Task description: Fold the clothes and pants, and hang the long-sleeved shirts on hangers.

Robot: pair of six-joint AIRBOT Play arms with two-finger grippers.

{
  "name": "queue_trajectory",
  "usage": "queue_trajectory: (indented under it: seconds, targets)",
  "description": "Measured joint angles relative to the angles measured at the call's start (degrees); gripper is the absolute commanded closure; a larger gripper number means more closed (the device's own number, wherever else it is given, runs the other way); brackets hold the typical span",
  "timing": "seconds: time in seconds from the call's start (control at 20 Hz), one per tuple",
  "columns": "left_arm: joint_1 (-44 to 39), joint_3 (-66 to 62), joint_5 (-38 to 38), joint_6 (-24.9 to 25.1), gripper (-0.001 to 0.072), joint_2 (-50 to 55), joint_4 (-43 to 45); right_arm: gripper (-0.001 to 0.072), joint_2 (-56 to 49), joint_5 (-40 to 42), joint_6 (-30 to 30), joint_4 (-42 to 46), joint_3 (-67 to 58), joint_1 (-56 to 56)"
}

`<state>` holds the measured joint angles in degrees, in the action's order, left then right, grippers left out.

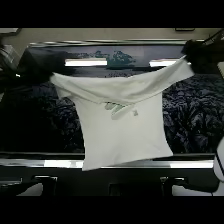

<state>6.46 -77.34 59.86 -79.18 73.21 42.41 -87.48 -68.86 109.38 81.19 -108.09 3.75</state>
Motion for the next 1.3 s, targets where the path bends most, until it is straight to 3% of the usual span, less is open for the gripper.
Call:
queue_trajectory:
  seconds: [0.1,0.15,0.2,0.25,0.3,0.5,0.65,0.95,1.15,1.25,1.3]
  targets:
    - [-0.87,1.97,-0.55,-0.59,0.0685,4.59,-0.76,0.0672,-6.21,-0.87,1.88,-5.16,0.15,-0.02]
    - [-1.20,2.51,-0.61,-0.76,0.0685,6.16,-1.01,0.0563,-8.66,-1.42,2.19,-7.58,0.15,-0.02]
    - [-1.38,2.91,-0.79,-0.81,0.0684,7.43,-1.31,0.0163,-10.75,-2.27,2.32,-9.60,0.17,-0.02]
    - [-1.46,3.23,-0.87,-0.92,0.0684,8.50,-1.49,0.0017,-12.55,-3.06,2.32,-11.30,0.20,0.04]
    - [-1.36,3.43,-0.85,-0.85,0.0684,9.25,-1.55,-0.0002,-13.66,-4.02,1.75,-12.79,0.22,0.33]
    - [1.01,3.54,0.92,0.79,0.0684,10.49,-1.75,0.0034,-14.78,-14.16,-4.26,-15.30,0.92,4.42]
    - [2.71,3.54,3.58,2.38,0.0684,10.82,-0.02,0.0030,-11.87,-22.86,-9.60,-15.91,10.45,4.70]
    - [3.65,3.54,6.43,3.58,0.0684,10.95,3.65,0.0012,1.03,-12.26,-15.67,-24.06,50.36,-1.03]
    - [3.76,3.54,7.13,3.69,0.0684,10.95,4.20,0.0016,3.87,-6.69,-18.80,-32.02,62.58,-2.64]
    - [3.76,3.54,7.63,3.76,0.0684,10.95,4.37,0.0043,4.35,-3.65,-18.86,-35.93,65.18,-4.15]
    - [3.76,3.54,7.78,3.76,0.0684,10.95,4.44,0.0157,4.48,-1.51,-18.84,-37.88,65.94,-5.31]
